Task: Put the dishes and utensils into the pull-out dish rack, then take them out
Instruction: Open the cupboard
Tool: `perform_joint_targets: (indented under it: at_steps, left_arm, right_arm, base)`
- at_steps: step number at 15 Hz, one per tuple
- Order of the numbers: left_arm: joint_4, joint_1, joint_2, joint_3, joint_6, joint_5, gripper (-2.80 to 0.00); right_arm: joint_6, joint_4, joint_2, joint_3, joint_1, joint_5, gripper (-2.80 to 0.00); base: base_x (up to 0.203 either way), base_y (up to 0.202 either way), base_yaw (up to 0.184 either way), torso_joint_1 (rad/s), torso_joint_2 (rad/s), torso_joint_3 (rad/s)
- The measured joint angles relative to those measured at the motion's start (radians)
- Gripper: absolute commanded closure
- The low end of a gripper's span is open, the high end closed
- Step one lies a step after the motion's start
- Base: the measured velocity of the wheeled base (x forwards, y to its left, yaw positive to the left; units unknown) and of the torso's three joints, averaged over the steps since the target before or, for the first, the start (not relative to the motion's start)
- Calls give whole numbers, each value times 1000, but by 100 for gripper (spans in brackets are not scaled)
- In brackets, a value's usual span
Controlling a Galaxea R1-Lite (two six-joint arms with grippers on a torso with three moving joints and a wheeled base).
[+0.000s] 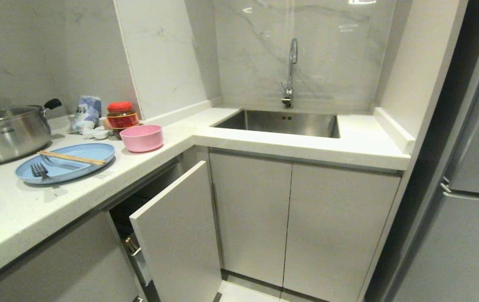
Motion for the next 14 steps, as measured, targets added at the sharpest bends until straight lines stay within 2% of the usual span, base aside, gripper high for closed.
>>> perform_joint_targets:
  at_steps: [14]
  left_arm:
    - [-3,0,0,-6,10,3,0]
  right_arm:
    - [0,0,0,0,0,0,0]
  base:
    - [0,0,0,0,0,0]
